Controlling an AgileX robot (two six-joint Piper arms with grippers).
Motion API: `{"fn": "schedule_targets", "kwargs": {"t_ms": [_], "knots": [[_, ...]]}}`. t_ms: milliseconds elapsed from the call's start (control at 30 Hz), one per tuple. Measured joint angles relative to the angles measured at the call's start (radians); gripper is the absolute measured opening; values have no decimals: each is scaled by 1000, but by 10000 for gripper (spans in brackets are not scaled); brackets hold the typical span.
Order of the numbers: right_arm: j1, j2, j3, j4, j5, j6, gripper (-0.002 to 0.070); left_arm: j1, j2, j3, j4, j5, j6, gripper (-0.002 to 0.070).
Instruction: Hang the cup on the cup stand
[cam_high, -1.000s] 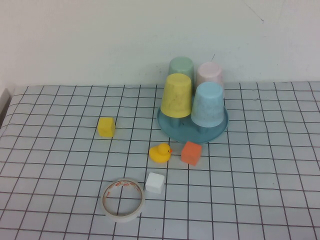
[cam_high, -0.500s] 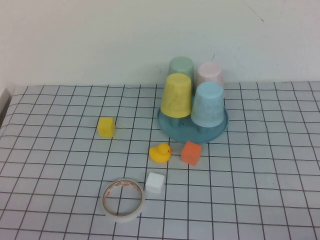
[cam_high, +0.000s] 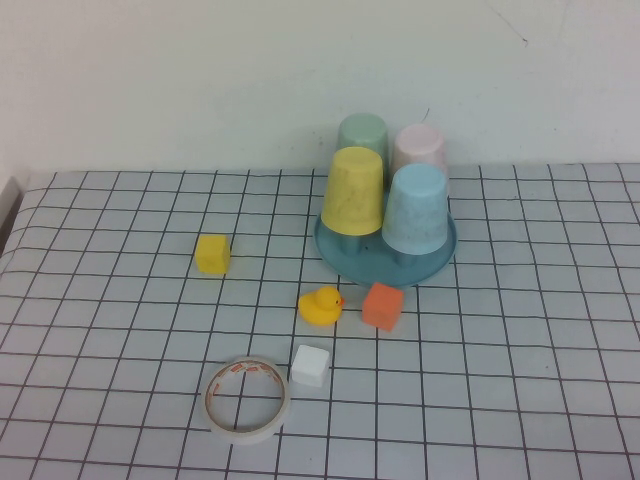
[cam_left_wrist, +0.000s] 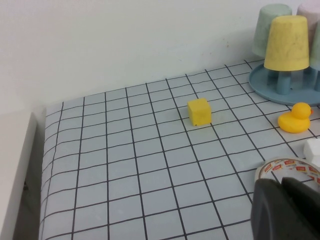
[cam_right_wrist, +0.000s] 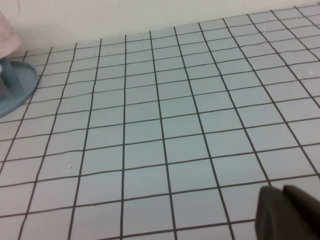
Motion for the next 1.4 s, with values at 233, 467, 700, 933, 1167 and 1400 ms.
{"fn": "schedule_targets", "kwargs": {"t_ms": [233,467,700,933,1167,1400], "knots": [[0,0,0,0,0,0,-1,29,0,172,6,-239,2,-1],[0,0,0,0,0,0,-1,265,0,368,-95,-515,2,-2],[0,0,0,0,0,0,-1,398,0,368,-108,-550,30,-3],[0,0,0,0,0,0,-1,416,0,368,-181,-487,61,-3],[0,0,0,1,0,0,-1,387,0,368,-188,-444,184,-3],[0,0,0,1,0,0,-1,351,0,368,-190,-390,233,-3]]}}
